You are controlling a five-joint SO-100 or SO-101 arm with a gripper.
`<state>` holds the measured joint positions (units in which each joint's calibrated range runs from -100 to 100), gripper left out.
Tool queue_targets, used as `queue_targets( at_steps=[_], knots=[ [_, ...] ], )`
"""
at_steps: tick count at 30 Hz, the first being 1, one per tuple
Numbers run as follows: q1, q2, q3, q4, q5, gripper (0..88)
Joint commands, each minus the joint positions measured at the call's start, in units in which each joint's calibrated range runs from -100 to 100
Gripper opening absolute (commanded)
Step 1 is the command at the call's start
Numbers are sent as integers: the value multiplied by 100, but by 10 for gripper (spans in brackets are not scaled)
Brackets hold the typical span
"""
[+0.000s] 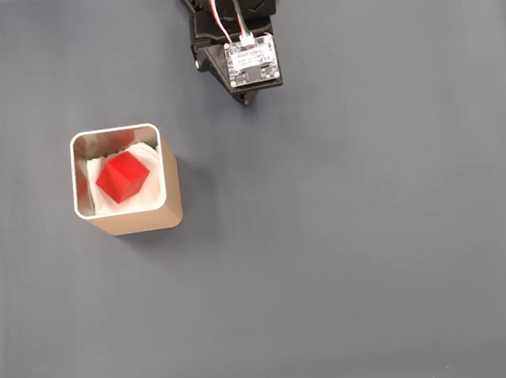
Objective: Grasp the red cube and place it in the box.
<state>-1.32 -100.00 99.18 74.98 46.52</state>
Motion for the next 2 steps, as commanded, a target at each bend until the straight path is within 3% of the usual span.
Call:
queue_targets(
  at_steps=[1, 2],
  knots=[
    [64, 0, 64, 114, 20, 8],
    [64, 0, 64, 114, 20, 8]
  ],
)
